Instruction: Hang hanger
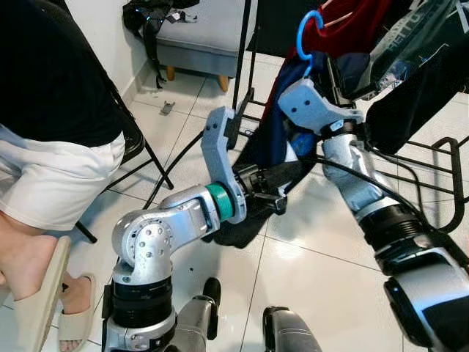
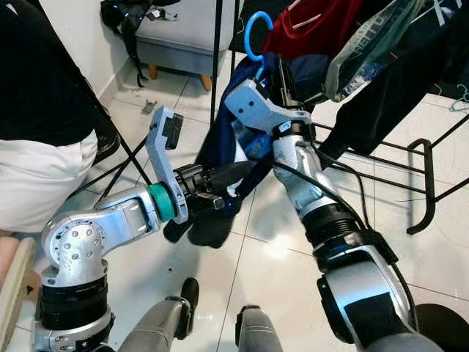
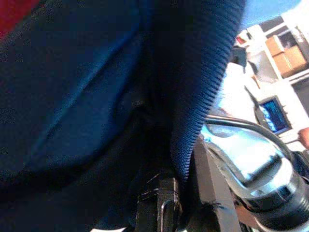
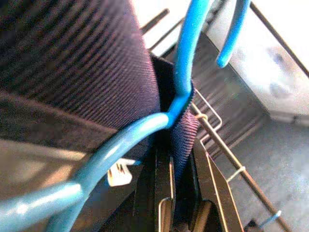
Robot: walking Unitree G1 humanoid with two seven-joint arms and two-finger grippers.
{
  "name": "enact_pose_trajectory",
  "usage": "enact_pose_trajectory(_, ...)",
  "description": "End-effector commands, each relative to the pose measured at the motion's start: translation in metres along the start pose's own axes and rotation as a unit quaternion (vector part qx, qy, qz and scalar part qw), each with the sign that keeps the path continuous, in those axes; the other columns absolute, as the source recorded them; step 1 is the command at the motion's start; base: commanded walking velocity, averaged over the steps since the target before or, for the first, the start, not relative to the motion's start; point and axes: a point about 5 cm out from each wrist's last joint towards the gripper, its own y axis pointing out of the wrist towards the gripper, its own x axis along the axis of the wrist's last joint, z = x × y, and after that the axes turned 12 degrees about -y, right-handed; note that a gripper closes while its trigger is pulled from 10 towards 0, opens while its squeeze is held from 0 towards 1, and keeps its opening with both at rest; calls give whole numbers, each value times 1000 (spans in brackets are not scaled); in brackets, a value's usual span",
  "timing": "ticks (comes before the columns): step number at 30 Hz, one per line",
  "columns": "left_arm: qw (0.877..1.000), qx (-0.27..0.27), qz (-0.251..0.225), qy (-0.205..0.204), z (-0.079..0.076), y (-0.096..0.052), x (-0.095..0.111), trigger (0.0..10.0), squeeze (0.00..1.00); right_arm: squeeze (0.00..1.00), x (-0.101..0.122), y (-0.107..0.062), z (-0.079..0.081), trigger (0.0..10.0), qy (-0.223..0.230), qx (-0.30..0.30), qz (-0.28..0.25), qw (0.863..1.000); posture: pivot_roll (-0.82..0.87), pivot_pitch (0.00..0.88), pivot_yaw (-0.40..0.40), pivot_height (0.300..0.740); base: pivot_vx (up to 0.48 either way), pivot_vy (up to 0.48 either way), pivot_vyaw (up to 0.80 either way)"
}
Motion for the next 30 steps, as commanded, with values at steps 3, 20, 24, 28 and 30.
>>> enact_pose_trajectory(3,998,30,10,48,-24,31,-6,10000,0,0,20,4,-10,10000,93,-65,-14,993,-43,159,61,740,0,0,0)
enact_pose_trajectory(20,1000,-2,-13,26,-36,44,-3,10000,0,0,58,-9,13,10000,357,-13,-11,934,-46,150,65,740,0,0,0)
enact_pose_trajectory(24,999,-43,-26,12,-40,40,3,10000,0,0,60,-11,13,10000,369,-6,-18,929,-49,150,67,740,0,0,0)
enact_pose_trajectory(28,996,-21,-57,58,-29,33,16,10000,0,0,62,-10,6,10000,382,19,-54,922,-44,160,60,740,0,0,0)
enact_pose_trajectory(30,996,-21,-57,58,-29,33,16,10000,0,0,62,-10,6,10000,382,19,-54,922,-44,160,60,740,0,0,0)
